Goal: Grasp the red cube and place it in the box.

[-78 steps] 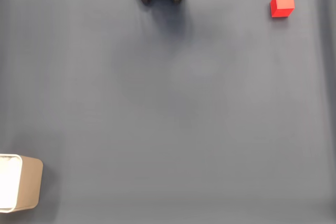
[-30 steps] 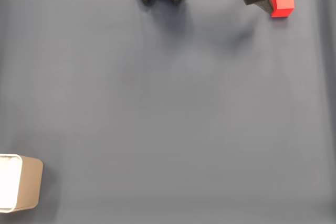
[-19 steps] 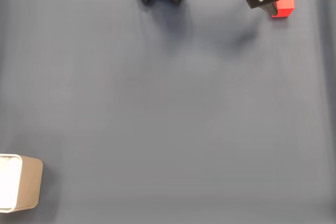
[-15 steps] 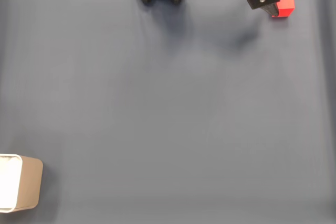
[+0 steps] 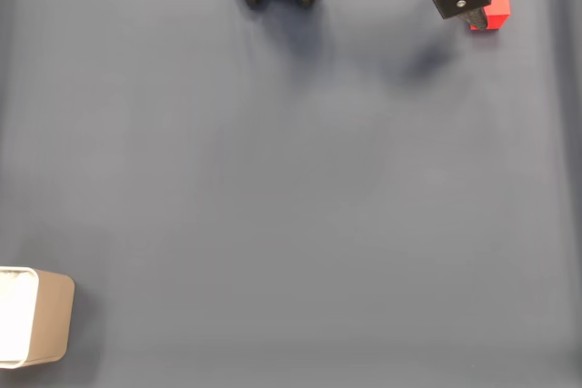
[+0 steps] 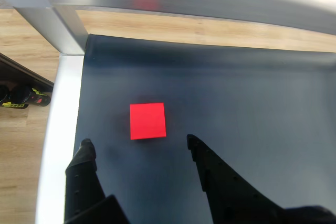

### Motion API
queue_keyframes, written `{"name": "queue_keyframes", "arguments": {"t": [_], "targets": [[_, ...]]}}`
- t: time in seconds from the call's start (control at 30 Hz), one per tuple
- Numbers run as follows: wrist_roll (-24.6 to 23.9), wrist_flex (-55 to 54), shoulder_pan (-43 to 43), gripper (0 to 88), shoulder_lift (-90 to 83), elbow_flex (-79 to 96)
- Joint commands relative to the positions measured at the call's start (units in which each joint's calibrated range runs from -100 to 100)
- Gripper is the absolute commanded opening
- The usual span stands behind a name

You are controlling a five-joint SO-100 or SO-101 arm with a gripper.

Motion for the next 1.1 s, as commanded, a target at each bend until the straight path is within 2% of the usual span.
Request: {"name": "queue_keyframes", "arguments": {"t": [0.0, 1.07], "targets": [[-0.44, -2.06, -0.9, 40.3, 0.82, -1.38], [-0.98, -9.03, -2.82, 40.5, 12.0, -5.76]]}}
